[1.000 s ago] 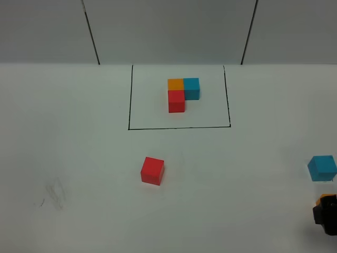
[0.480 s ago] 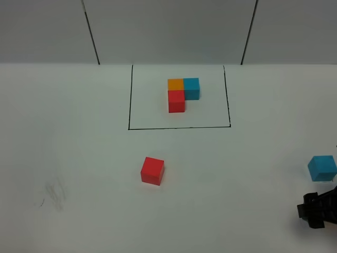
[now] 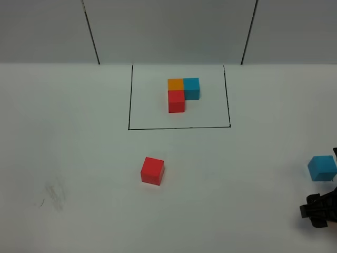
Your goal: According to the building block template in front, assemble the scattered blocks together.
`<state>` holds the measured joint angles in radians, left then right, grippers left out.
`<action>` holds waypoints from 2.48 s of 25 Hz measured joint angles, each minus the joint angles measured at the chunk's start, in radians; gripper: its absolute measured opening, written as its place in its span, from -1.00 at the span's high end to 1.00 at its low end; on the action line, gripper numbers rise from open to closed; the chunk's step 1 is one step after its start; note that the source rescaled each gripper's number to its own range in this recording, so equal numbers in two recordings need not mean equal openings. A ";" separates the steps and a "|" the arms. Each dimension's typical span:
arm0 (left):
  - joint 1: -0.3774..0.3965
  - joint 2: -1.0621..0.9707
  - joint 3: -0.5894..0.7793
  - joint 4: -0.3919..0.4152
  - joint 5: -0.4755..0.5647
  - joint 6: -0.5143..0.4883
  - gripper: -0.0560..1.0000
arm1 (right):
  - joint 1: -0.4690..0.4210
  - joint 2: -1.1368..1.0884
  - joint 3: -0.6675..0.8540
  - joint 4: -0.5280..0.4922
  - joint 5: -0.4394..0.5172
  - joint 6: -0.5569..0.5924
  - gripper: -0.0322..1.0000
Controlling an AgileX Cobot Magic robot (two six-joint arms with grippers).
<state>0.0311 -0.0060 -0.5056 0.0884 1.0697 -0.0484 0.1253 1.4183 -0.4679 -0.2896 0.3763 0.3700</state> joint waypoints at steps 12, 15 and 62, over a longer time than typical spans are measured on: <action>0.000 0.000 0.000 0.000 0.000 0.000 0.89 | -0.007 0.075 -0.001 -0.016 -0.095 0.008 -0.84; 0.000 0.000 0.000 0.000 0.000 0.000 0.89 | -0.024 0.100 -0.001 -0.030 -0.096 0.008 -0.85; 0.000 0.000 0.000 0.001 0.000 0.000 0.89 | 0.046 -0.177 -0.114 0.025 0.135 -0.016 -0.05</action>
<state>0.0311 -0.0060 -0.5056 0.0892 1.0697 -0.0484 0.1714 1.2411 -0.5820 -0.2646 0.5112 0.3542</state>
